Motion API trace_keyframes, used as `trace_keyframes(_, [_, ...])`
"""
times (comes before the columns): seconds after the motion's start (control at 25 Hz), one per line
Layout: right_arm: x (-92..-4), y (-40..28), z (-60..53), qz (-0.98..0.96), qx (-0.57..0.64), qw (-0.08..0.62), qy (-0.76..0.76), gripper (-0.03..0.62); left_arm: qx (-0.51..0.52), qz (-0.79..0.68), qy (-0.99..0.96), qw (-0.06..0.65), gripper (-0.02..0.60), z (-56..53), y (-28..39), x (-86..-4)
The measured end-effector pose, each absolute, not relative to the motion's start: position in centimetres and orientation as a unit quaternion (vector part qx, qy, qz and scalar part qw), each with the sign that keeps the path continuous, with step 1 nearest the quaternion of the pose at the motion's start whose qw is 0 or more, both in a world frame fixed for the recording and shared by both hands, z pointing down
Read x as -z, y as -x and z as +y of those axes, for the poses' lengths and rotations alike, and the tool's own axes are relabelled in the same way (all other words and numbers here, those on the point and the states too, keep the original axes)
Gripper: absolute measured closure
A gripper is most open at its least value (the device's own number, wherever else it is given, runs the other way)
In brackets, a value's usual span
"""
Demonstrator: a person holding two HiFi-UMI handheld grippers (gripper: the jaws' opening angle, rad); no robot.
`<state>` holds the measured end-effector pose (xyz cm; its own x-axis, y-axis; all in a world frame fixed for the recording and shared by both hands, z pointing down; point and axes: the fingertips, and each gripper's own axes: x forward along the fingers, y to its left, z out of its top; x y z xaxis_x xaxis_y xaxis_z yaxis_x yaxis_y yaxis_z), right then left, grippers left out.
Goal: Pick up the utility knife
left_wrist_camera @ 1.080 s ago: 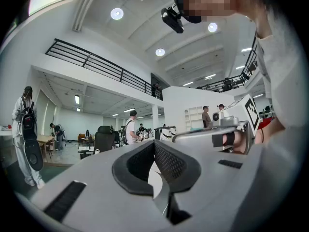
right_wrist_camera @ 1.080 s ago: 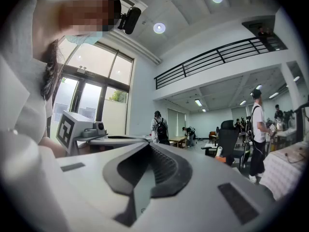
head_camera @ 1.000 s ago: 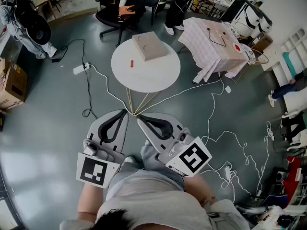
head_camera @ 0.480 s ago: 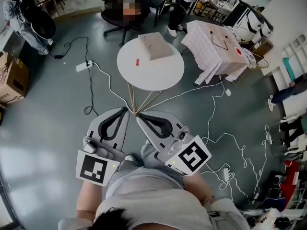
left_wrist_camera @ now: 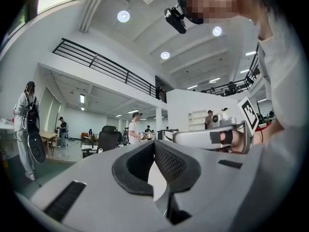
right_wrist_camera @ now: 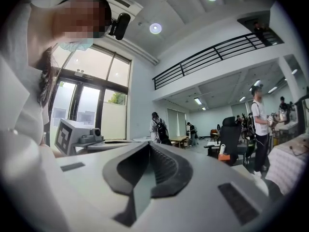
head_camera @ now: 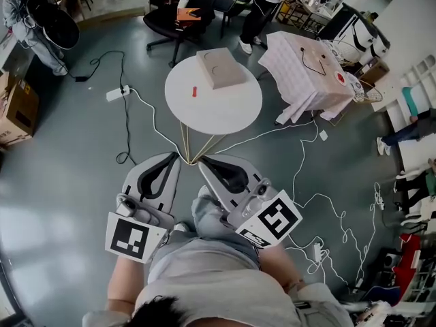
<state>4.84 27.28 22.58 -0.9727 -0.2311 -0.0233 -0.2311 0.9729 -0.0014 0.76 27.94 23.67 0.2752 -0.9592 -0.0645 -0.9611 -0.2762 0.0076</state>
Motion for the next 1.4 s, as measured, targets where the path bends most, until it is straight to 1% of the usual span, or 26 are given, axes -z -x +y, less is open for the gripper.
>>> trace_keyframes(0.32, [-22.3, -2.6, 22.0, 0.998, -0.006, 0.018, 0.067, 0.583, -0.014, 0.627, 0.779, 0.019, 0.571, 22.0, 1.0, -23.7])
trace_keyframes(0.52, [-21.6, -2.4, 17.0, 0.998, -0.007, 0.024, 0.05, 0.583, -0.01, 0.638, 0.77, 0.027, 0.571, 17.1, 1.0, -23.0])
trace_keyframes(0.92, [-21.8, -4.4, 8.2, 0.999, 0.003, 0.03, 0.042, 0.585, -0.003, 0.65, 0.76, 0.02, 0.572, 8.4, -0.4, -23.0])
trace_keyframes(1.12, [-22.3, -6.1, 5.4, 0.998, 0.023, 0.042, 0.048, 0.583, 0.013, 0.65, 0.759, 0.033, 0.572, 6.1, -2.1, -23.2])
trace_keyframes(1.24, [-22.5, -6.4, 4.3, 0.997, 0.033, 0.047, 0.055, 0.584, 0.029, 0.644, 0.764, 0.025, 0.572, 5.2, -2.3, -23.8])
trace_keyframes(1.4, [-22.9, -6.5, 3.3, 0.996, 0.039, 0.045, 0.066, 0.584, 0.022, 0.637, 0.77, 0.018, 0.571, 4.1, -2.1, -23.9])
